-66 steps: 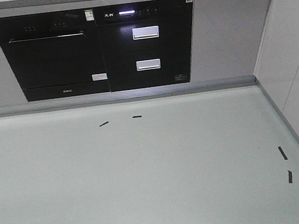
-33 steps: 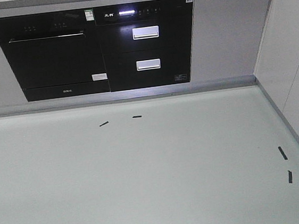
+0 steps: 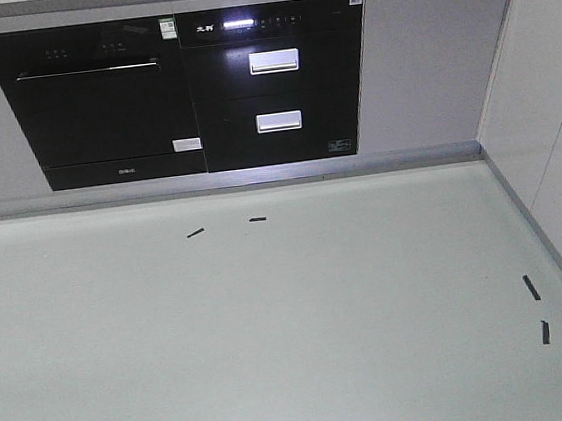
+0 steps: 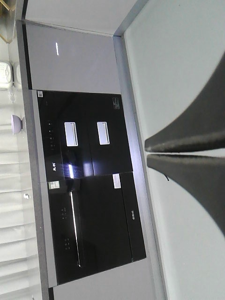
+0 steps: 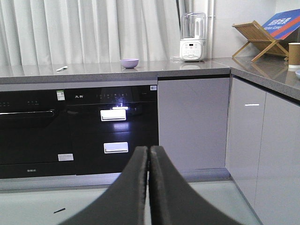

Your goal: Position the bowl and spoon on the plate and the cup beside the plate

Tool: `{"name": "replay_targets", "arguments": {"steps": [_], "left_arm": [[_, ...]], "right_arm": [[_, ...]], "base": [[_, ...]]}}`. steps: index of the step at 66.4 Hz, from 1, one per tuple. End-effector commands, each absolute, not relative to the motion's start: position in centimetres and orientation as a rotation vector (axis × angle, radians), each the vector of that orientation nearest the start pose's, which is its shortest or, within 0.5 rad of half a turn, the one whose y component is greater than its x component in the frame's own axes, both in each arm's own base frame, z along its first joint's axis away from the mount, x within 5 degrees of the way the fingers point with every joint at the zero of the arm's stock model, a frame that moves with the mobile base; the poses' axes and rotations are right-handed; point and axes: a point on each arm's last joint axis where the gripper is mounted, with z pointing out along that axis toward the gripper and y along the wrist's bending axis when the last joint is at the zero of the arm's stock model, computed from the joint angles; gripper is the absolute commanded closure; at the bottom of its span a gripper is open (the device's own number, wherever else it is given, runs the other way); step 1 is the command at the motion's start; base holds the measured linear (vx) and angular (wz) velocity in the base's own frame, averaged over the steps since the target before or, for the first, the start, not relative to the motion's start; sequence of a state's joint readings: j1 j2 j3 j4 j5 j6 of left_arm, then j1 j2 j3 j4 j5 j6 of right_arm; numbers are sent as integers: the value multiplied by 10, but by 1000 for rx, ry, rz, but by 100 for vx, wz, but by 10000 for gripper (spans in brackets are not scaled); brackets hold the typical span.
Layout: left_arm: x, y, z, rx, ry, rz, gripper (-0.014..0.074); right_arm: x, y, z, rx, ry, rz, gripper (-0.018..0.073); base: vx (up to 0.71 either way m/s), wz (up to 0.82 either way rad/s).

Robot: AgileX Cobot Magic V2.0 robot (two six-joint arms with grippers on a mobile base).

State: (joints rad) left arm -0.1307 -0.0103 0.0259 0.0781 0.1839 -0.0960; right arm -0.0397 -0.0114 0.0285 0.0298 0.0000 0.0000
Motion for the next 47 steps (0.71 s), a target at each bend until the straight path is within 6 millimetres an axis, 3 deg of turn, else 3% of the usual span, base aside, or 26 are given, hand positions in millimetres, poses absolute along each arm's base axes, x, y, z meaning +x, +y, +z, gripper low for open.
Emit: {"name": "replay_targets", "arguments": {"steps": [1, 47], "left_arm": [[56, -7, 197, 72, 1611, -121, 603], [56, -7, 197, 72, 1611, -121, 603]], "right_arm": [[55, -3, 210, 53, 1427, -16, 562], [55, -3, 210, 53, 1428, -16, 562]], "base": [[0, 0], [1, 0]]}}
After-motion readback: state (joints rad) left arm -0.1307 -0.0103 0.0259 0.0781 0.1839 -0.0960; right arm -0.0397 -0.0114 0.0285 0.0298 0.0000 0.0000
